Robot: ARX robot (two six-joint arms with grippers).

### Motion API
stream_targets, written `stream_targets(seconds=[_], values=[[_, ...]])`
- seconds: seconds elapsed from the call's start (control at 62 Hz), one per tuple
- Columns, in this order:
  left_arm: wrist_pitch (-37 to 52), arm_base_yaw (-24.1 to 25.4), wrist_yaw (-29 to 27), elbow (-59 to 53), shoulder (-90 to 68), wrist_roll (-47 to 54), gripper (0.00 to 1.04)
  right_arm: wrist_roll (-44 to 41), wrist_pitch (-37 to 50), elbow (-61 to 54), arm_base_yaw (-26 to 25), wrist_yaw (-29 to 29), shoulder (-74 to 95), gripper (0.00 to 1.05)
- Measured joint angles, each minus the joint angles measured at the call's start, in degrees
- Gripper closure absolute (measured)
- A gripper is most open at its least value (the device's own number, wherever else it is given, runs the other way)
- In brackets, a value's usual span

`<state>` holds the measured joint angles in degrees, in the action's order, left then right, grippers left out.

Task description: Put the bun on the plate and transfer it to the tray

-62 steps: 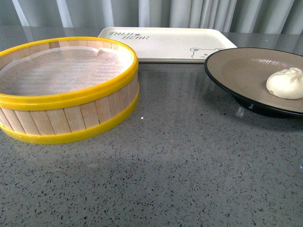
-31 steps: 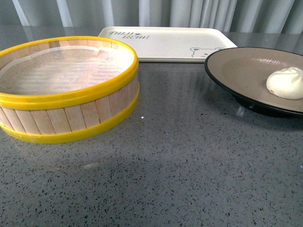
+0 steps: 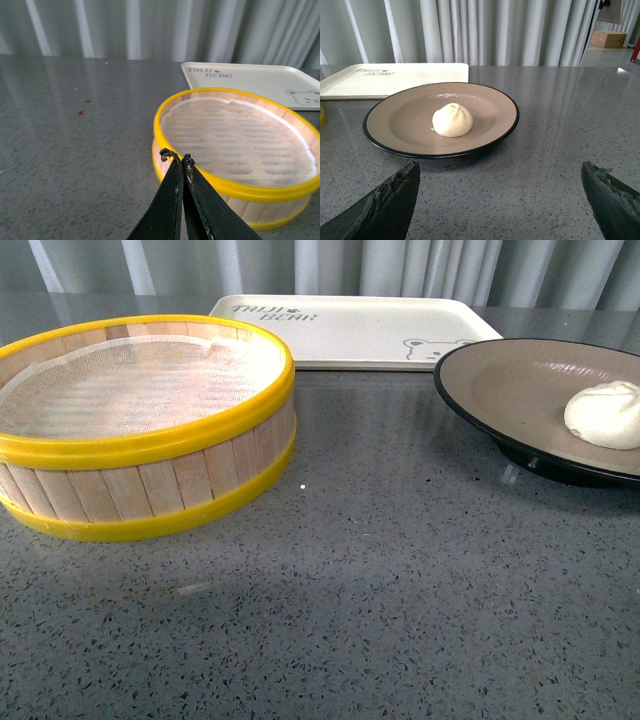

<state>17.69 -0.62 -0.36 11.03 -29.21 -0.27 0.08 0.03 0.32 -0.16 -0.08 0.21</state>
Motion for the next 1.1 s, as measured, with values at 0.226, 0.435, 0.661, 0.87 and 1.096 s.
stream_targets(seconds=[0.226, 0.435, 0.661, 0.87, 1.096], values=[[-0.11, 0.57, 0.24, -3.96, 4.52, 0.0, 1.01, 0.0, 0.0, 0.0, 0.0, 0.02, 0.0, 0.09], [-2.05, 0.57, 0.2, -6.71, 9.14, 0.0, 1.01, 0.0, 0.0, 0.0, 0.0, 0.02, 0.0, 0.09], [-4.37, 0.57, 0.2, -8.24, 13.03, 0.0, 1.01, 0.0, 0.0, 0.0, 0.0, 0.02, 0.0, 0.09], [-5.4, 0.57, 0.15, -9.53, 16.72, 0.02, 1.01, 0.0, 0.0, 0.0, 0.0, 0.02, 0.0, 0.09], [-11.8, 0.57, 0.2, -9.51, 22.53, 0.04, 1.01, 0.0, 0.0, 0.0, 0.0, 0.02, 0.0, 0.09]])
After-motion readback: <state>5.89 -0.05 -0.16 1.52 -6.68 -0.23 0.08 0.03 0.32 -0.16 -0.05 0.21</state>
